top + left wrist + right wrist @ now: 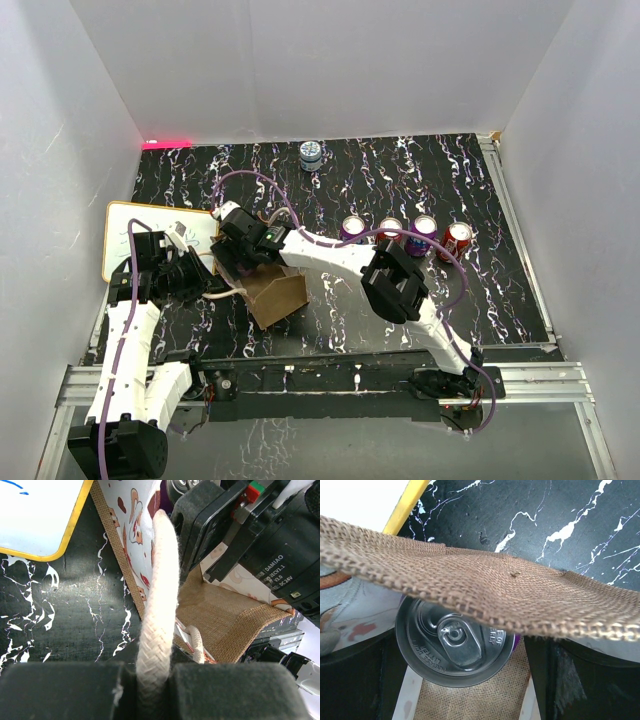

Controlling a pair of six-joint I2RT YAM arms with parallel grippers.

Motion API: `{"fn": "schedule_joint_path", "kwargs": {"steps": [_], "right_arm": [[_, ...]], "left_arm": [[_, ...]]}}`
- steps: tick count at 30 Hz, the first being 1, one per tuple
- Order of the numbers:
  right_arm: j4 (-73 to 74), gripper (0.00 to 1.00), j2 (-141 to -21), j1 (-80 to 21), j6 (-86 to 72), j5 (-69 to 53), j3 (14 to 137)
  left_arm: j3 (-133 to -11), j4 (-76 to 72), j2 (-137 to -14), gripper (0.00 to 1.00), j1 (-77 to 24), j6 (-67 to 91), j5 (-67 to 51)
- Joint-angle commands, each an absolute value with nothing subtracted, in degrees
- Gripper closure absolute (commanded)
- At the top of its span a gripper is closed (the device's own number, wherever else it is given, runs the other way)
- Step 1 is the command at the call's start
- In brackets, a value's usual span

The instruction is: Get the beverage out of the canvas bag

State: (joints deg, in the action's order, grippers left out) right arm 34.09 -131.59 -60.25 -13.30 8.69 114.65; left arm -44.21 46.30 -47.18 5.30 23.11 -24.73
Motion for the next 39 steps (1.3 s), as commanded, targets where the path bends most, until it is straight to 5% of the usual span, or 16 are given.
{"fn": "schedule_joint_path", "kwargs": {"steps": [1,12,21,39], "right_arm": [[27.83,0.09,-131.2,-60.12,-11.25,8.68,116.3],[24.61,0.35,-130.29,-60.12,-9.19,9.88,115.59],[23.96,0.66,-124.0,-60.1,-9.13,11.3,113.06],[19.98,0.76,-98.55,-60.16,-14.07,5.95,98.3]], "left_arm": [[-43.9,46.51,-47.09,1.0,5.63,23.03,-26.1],[-43.85,46.41,-47.24,1.0,5.63,23.03,-26.07],[-43.85,46.44,-47.37,1.0,5.76,23.11,-25.95],[-43.85,46.41,-47.4,1.0,6.02,23.12,-26.04]]}}
